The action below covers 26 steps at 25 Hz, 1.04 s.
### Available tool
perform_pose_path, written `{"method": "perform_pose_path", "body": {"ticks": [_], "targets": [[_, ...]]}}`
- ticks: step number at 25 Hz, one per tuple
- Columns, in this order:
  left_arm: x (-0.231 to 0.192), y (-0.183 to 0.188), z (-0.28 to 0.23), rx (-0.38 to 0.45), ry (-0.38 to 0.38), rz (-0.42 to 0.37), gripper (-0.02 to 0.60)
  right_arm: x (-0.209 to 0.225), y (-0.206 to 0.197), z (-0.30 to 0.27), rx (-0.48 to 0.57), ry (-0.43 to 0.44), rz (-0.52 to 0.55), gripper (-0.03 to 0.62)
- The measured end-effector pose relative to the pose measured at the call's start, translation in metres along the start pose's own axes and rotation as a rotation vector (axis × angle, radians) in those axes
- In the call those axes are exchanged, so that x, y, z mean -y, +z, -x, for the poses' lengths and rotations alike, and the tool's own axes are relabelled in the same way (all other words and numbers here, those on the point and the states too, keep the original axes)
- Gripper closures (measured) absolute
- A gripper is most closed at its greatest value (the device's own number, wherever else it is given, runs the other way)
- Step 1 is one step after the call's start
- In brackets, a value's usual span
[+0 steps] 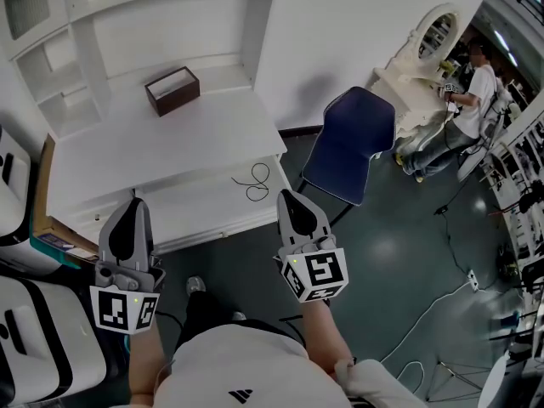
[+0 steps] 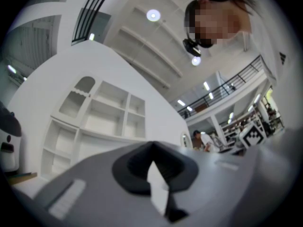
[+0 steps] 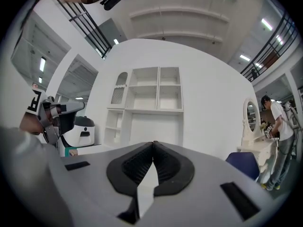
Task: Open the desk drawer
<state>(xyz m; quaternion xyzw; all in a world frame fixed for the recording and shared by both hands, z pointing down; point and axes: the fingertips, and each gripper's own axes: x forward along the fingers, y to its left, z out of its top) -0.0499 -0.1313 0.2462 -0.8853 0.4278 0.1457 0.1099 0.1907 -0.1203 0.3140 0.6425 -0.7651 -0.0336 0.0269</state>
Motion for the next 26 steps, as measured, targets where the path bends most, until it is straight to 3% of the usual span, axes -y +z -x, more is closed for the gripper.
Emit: {"method": "perform_pose_path", "body": {"ticks": [9, 26], "targets": [[0.012, 0.006, 0.009, 0.0, 0.017, 0.022, 0.577, -0.002, 0.036, 0.027, 0.087, 0.003, 0.015, 0.611], [0.022, 0.004, 0.024, -0.018, 0.045, 0.033, 0.577, -0.004, 0.043, 0.048, 0.118, 0.007, 0.012, 0.611]]}}
